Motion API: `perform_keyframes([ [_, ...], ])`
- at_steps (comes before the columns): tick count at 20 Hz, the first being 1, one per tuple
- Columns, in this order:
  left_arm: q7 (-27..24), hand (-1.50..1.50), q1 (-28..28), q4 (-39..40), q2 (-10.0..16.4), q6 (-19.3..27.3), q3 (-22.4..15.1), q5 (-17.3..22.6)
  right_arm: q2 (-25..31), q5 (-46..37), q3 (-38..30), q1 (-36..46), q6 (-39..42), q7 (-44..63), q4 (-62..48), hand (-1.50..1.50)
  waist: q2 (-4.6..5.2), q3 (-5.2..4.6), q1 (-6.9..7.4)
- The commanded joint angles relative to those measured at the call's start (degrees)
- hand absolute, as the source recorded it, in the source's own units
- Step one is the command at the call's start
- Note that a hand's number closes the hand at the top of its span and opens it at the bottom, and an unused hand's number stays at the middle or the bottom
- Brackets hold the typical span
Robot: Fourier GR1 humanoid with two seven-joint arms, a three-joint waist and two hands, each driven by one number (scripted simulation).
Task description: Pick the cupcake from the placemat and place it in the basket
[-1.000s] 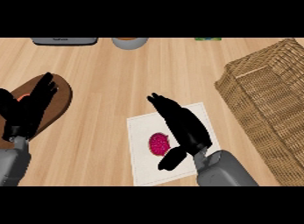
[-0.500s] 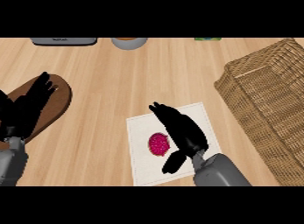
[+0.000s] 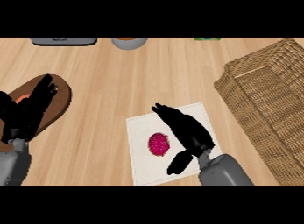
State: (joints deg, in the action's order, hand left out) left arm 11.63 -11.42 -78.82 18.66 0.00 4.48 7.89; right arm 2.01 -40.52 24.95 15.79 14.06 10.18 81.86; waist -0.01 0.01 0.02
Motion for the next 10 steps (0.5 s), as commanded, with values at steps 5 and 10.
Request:
perform_keyframes([
  [5, -1.29, 0.0, 2.17, -1.12, -1.32, -1.56, 2.42, -1.14, -1.93, -2.27, 2.67, 0.01, -4.85, -3.7, -6.75, -1.5, 0.02, 0.0, 0.22],
  [10, 1.04, 0.0, 0.65, -0.89, -1.09, -3.05, 3.08, -1.9, -1.98, -5.32, 0.85, 0.91, -3.41, -1.03, -6.16, -1.5, 0.01, 0.0, 0.1],
])
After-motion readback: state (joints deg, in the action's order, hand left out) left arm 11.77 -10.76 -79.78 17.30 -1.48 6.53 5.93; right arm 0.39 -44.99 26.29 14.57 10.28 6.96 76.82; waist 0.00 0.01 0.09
